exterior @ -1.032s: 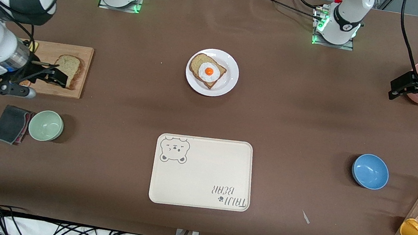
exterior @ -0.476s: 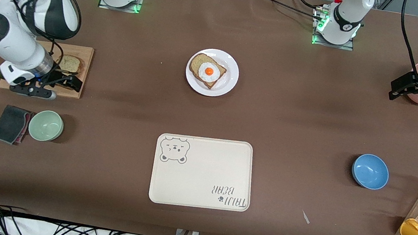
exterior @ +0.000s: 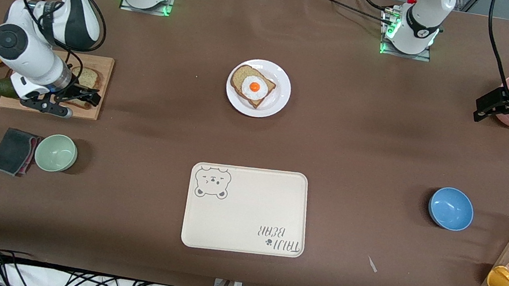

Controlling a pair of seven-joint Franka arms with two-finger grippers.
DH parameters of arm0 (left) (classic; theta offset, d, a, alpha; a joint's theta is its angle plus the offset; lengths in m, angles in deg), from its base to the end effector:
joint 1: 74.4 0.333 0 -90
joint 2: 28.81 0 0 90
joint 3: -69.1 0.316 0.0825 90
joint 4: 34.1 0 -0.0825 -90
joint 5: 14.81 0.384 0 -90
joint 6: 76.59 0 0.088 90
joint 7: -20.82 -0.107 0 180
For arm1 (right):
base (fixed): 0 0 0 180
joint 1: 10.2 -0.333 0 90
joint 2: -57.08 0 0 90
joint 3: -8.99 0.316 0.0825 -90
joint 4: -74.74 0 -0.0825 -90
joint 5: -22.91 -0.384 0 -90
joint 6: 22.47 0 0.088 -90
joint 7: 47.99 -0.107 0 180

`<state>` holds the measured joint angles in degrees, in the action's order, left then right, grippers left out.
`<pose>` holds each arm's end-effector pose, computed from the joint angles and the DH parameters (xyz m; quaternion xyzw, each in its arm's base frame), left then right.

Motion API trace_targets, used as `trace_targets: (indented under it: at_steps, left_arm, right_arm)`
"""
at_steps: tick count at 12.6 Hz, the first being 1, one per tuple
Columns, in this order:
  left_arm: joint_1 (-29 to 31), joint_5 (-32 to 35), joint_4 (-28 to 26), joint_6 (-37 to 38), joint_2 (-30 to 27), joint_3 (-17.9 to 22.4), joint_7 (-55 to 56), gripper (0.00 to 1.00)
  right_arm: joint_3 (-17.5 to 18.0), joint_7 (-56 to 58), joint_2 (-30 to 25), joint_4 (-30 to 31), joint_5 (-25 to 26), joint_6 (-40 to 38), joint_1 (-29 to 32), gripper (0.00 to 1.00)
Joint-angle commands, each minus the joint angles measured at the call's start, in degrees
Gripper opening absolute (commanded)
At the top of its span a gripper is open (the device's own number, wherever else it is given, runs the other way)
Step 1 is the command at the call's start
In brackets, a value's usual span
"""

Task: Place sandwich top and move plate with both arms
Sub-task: 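Reach the right gripper down to the bread slice on the cutting board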

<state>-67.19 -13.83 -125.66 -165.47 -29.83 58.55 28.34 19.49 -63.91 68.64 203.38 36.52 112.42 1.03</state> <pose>0.5457 -0.0309 0.6196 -0.9992 -0.0365 0.0136 0.0115 0.5315 -0.0097 0.2711 0.9954 -0.0585 -0.0343 0.0670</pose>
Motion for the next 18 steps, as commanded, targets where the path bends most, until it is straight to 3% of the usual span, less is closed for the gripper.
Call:
trace_targets:
  at_steps: [1,8,18]
  left_arm:
    - [0.08,-1.41,1.74,1.34,0.67,0.00,0.21,1.00]
    - [-0.18,-1.41,1.82,1.34,0.58,-0.09,0.30,1.00]
    - [-0.18,-1.41,1.82,1.34,0.58,-0.09,0.21,1.00]
  right_arm:
    - [-0.39,-4.98,1.78,1.53,3.09,2.39,0.28,0.77]
    - [-2.32,-7.55,9.17,0.38,9.06,3.88,0.28,0.73]
    - [-2.06,-7.63,8.03,0.29,9.33,1.87,0.28,0.69]
